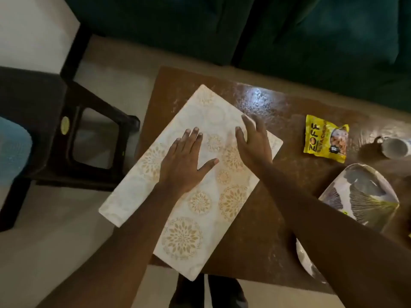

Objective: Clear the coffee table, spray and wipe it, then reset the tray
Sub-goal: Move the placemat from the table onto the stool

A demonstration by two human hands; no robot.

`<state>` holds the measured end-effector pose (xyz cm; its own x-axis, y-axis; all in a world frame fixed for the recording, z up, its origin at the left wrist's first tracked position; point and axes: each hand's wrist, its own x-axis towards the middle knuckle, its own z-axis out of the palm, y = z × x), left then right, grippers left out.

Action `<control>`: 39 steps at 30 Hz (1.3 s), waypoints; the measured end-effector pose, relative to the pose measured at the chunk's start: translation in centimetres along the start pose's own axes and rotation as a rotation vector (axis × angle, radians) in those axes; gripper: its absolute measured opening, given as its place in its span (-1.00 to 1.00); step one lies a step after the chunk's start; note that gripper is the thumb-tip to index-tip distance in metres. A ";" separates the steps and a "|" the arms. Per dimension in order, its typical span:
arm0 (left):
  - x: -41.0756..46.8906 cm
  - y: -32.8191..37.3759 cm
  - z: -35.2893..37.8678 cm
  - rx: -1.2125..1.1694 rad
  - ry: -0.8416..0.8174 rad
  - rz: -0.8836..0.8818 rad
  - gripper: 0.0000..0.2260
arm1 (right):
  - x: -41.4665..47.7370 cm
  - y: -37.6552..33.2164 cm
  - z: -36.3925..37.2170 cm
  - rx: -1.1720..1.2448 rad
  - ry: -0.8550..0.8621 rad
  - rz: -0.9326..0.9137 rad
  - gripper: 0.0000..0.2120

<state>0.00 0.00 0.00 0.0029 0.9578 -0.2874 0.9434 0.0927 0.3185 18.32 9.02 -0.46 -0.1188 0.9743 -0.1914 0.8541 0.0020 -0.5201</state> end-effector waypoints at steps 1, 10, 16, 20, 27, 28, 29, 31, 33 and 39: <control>0.5 0.1 0.7 0.015 -0.015 -0.002 -0.20 | 1.0 0.3 0.5 -0.018 0.021 -0.009 -0.53; 1.4 0.2 4.6 0.018 -0.038 -0.046 -0.02 | 7.0 0.9 2.2 -0.273 0.009 -0.049 -0.47; 1.6 1.1 4.3 -0.016 -0.046 -0.091 -0.01 | 9.1 -0.4 1.9 -0.256 -0.048 0.072 -0.35; 1.4 1.1 4.3 -0.012 -0.043 -0.095 -0.03 | 10.5 -0.4 0.9 -0.240 -0.092 0.103 -0.31; -0.2 1.3 4.2 -0.051 -0.021 -0.110 -0.09 | 8.2 -2.7 -3.1 -0.193 -0.218 -0.067 -0.63; -0.6 1.3 3.9 -0.054 -0.014 -0.111 -0.11 | 7.2 -3.3 -3.8 -0.134 -0.186 -0.094 -0.66; -1.0 1.5 3.4 -0.058 -0.005 -0.114 -0.11 | 6.2 -3.8 -4.5 -0.086 -0.143 -0.102 -0.69; -2.2 1.8 1.9 -0.080 0.007 -0.144 -0.13 | 4.0 -4.8 -6.3 -0.030 -0.046 -0.112 -0.69; -3.1 2.1 1.2 -0.114 -0.014 -0.180 -0.14 | 2.7 -4.7 -7.6 0.025 0.051 -0.095 -0.73; -8.0 3.9 -4.3 -0.178 -0.052 -0.295 -0.13 | -2.2 -6.8 -14.7 0.348 0.172 -0.139 -0.77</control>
<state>2.21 -6.15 7.45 -0.2403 0.8679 -0.4347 0.8336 0.4140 0.3657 20.22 10.15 15.79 -0.1096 0.9936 0.0271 0.6099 0.0888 -0.7875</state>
